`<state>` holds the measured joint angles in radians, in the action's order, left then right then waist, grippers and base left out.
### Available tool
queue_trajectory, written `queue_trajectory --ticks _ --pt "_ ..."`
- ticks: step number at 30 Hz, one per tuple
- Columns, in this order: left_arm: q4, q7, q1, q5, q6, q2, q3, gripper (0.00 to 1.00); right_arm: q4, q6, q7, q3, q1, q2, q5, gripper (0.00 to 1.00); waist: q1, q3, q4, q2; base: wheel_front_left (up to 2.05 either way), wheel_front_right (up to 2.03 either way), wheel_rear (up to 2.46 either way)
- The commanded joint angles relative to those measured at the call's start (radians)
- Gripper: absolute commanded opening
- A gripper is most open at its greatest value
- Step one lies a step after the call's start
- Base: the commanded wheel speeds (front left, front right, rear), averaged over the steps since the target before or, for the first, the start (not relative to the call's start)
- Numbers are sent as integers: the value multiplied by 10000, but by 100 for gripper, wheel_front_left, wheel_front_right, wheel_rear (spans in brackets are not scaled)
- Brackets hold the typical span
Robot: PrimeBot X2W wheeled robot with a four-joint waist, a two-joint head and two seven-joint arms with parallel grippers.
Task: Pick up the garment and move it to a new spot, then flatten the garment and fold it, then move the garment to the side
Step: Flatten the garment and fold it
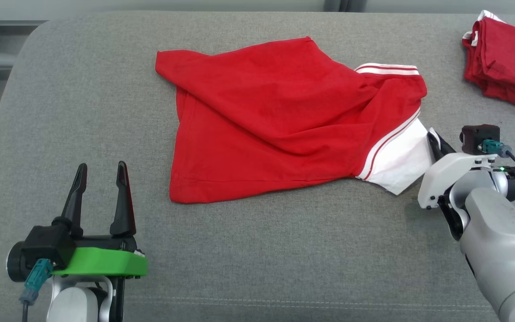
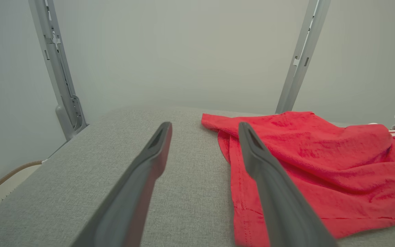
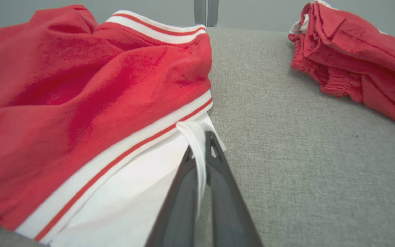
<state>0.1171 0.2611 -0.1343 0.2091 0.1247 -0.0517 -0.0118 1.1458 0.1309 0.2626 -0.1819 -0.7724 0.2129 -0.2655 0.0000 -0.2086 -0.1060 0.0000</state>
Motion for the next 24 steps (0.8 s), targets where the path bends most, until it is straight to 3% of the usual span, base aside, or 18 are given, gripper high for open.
queue_trajectory --ticks 1,3,4,11,24 --pt "26 40 90 40 57 11 -5 100 -116 -5 36 78 300 76 -100 6 0 55 94 0 0 0 0" --pt "36 40 121 58 44 11 -9 100 -258 -5 38 175 550 105 -129 65 0 85 167 0 0 0 0" --pt "37 40 140 67 44 11 -9 100 -370 -5 38 232 659 123 -120 100 0 100 207 0 0 0 0" --pt "62 40 246 44 34 10 -23 100 -1027 -5 41 599 1389 103 75 100 0 320 454 0 0 0 0" --pt "-43 40 654 91 -102 8 -127 100 -5669 -5 41 1240 3670 -502 985 100 0 776 755 0 0 0 0"
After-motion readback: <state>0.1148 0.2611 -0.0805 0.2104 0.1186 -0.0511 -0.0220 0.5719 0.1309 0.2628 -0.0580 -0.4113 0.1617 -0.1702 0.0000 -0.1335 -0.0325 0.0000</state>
